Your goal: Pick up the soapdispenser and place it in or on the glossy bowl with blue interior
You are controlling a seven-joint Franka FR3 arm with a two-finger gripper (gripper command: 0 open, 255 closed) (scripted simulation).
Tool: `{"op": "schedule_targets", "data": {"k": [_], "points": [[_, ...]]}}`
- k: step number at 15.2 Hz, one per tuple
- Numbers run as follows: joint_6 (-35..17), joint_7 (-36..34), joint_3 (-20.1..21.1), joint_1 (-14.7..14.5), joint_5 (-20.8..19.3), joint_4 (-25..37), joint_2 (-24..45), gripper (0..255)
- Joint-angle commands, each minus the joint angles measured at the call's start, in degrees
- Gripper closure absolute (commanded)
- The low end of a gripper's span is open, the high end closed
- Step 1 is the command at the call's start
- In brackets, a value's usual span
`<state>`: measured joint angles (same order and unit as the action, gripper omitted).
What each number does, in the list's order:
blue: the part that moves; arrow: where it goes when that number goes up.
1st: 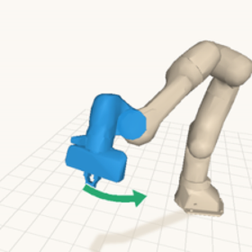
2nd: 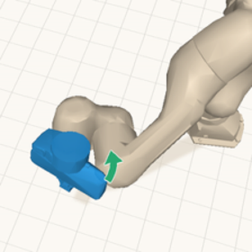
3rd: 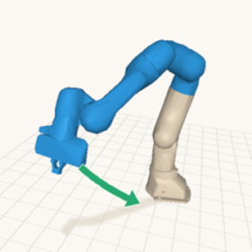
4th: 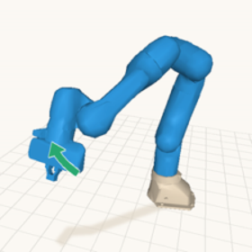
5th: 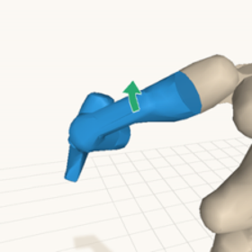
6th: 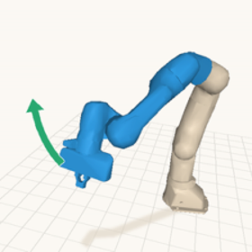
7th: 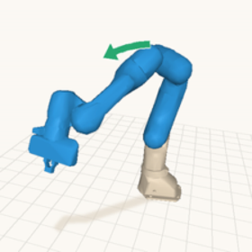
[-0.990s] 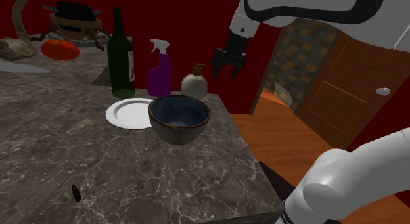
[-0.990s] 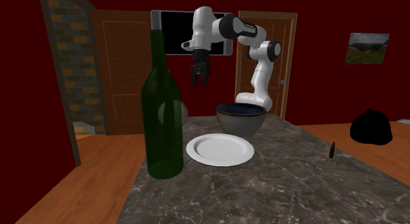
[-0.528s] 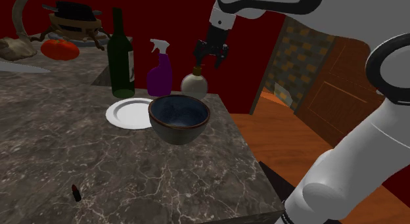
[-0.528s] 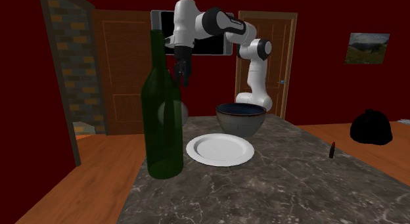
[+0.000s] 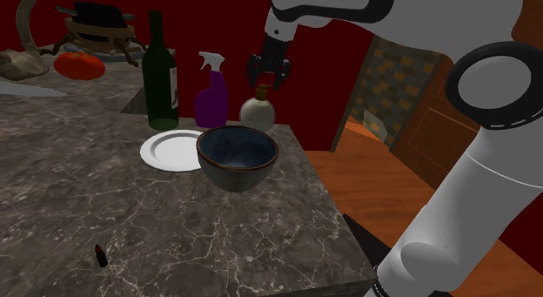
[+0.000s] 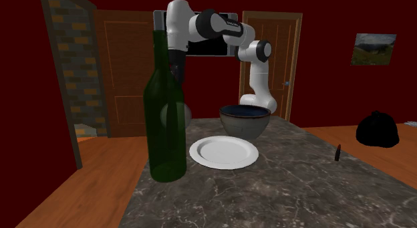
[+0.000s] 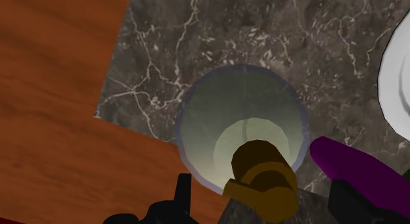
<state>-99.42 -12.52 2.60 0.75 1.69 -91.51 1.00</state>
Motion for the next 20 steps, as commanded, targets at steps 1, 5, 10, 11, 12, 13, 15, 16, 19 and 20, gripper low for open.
{"op": "schedule_targets", "data": {"k": [1,5,10,11,12,13,15,16,19,20], "points": [[-1.74,-0.04,0.04,-0.04,-0.01,-1.72,0.00,0],[-2.95,-0.03,0.05,-0.05,0.00,-2.94,-0.01,0],[-2.94,-0.03,0.05,-0.05,0.00,-2.93,-0.01,0],[-2.94,-0.03,0.05,-0.05,0.00,-2.93,-0.01,255],[-2.94,-0.03,0.05,-0.05,0.00,-2.93,-0.01,255],[-2.94,-0.03,0.05,-0.05,0.00,-2.93,-0.01,255],[-2.96,0.00,0.04,-0.04,0.00,-2.98,-0.04,255],[-2.98,0.01,0.03,-0.03,0.01,-3.01,-0.05,255],[-2.99,-0.01,0.04,-0.04,0.00,-2.97,0.01,255],[-2.95,-0.03,0.05,-0.05,0.00,-2.94,-0.01,255]]}}
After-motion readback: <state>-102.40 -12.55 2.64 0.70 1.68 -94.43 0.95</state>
